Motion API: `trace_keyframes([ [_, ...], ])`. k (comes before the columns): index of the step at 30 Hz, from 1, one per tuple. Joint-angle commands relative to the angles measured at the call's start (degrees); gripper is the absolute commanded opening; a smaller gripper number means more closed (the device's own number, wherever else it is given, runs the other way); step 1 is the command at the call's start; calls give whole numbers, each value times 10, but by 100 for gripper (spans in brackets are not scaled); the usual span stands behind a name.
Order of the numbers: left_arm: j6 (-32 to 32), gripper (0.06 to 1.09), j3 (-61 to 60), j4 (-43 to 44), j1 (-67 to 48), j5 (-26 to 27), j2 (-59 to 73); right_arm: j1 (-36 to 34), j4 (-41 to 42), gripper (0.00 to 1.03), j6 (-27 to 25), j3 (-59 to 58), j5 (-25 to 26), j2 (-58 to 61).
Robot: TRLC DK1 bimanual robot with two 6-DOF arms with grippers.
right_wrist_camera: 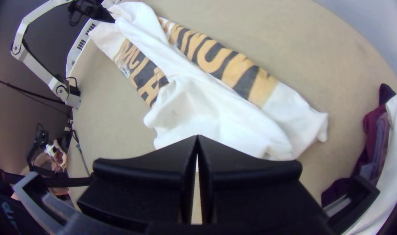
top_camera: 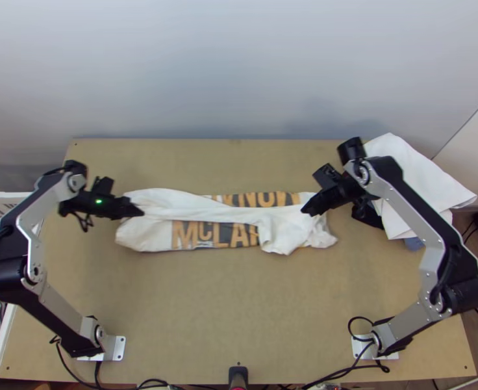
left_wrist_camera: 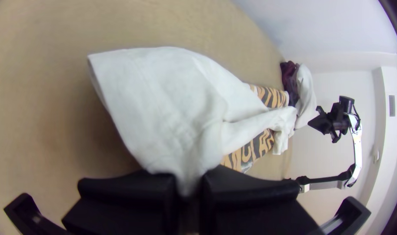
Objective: Fold the t-shirt
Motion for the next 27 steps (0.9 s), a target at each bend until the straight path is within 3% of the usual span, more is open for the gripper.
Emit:
trace_keyframes([
  [1, 82, 10, 7, -64, 88, 3, -10, -24, -19, 3, 0, 1, -5, -20],
  [11, 139, 9, 40, -144, 125, 7, -30, -10, -27, 3, 3, -5, -5, -21],
  [16, 113, 9, 13, -139, -9, 21, -65, -10, -29, 3, 4, -7, -5, -28],
  [19, 59, 9, 57, -119, -49, 24, -52, -10, -31, 3, 9, -5, -4, -37],
  [24, 48, 10, 113, -118, -130, 42, -22, -12, -32, 3, 13, -12, -4, -57],
  [27, 10, 10, 143, -98, -181, 55, -4, -16, -32, 3, 20, -23, -4, -67],
])
